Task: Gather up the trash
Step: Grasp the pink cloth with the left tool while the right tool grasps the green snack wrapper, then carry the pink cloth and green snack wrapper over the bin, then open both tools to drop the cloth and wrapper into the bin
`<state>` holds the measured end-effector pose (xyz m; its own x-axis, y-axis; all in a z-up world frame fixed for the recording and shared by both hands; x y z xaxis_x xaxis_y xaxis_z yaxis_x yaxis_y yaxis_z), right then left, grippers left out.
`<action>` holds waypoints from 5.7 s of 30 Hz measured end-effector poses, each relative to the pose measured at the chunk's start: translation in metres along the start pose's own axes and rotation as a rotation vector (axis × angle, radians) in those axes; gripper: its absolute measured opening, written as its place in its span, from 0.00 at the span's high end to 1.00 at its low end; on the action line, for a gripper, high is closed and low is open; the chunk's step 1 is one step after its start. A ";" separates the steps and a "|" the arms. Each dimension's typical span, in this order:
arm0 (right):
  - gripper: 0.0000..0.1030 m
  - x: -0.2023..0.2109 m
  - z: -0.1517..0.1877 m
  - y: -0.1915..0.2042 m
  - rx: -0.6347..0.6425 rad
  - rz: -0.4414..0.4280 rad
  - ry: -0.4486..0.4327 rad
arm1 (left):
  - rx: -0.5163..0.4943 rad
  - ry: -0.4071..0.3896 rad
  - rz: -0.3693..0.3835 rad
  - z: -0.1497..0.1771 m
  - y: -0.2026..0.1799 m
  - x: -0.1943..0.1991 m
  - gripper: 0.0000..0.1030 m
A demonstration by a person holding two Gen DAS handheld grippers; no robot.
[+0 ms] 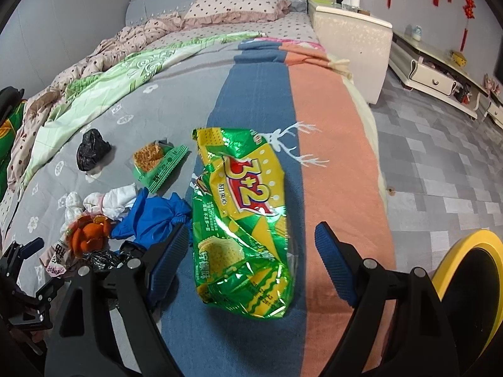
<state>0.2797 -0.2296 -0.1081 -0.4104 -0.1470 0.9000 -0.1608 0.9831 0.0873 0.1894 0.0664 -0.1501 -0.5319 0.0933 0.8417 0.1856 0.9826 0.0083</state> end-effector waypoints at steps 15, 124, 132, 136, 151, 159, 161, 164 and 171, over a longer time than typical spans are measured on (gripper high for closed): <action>0.76 -0.035 -0.002 0.005 0.014 -0.008 0.078 | -0.027 -0.008 0.006 0.002 -0.001 -0.003 0.61; 0.91 0.218 0.119 -0.311 -0.370 0.113 -0.261 | -0.320 -0.136 0.363 -0.149 -0.381 0.058 0.65; 0.91 0.185 0.126 -0.333 -0.408 0.098 -0.203 | -0.335 -0.070 0.410 -0.145 -0.408 0.026 0.64; 0.91 0.177 0.131 -0.340 -0.423 0.089 -0.192 | -0.347 -0.050 0.424 -0.142 -0.416 0.018 0.64; 0.89 0.185 0.140 -0.338 -0.434 0.082 -0.194 | -0.346 -0.063 0.438 -0.139 -0.418 0.024 0.50; 0.58 0.196 0.152 -0.339 -0.467 0.104 -0.200 | -0.314 -0.084 0.425 -0.139 -0.400 0.034 0.36; 0.58 0.201 0.155 -0.337 -0.470 0.113 -0.207 | -0.299 -0.093 0.417 -0.139 -0.391 0.037 0.31; 0.57 0.206 0.159 -0.335 -0.472 0.118 -0.212 | -0.269 -0.101 0.398 -0.142 -0.377 0.039 0.25; 0.39 0.213 0.161 -0.316 -0.458 0.108 -0.236 | -0.212 -0.146 0.329 -0.144 -0.339 0.051 0.15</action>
<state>0.0986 -0.5886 -0.0131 -0.6024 -0.0112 0.7981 0.2805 0.9332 0.2248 0.2188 -0.2847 -0.0322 -0.5248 0.4333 0.7327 0.5228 0.8434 -0.1242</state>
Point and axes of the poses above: each gripper's, at about its wrist camera, not at the fingertips, and x roughly against the way its jaws point, y to its left, z to its underside, the point moved 2 cm from there along -x, roughly the way its jaws point, and after that the axes turned 8 degrees about y, right-handed, at the moved point
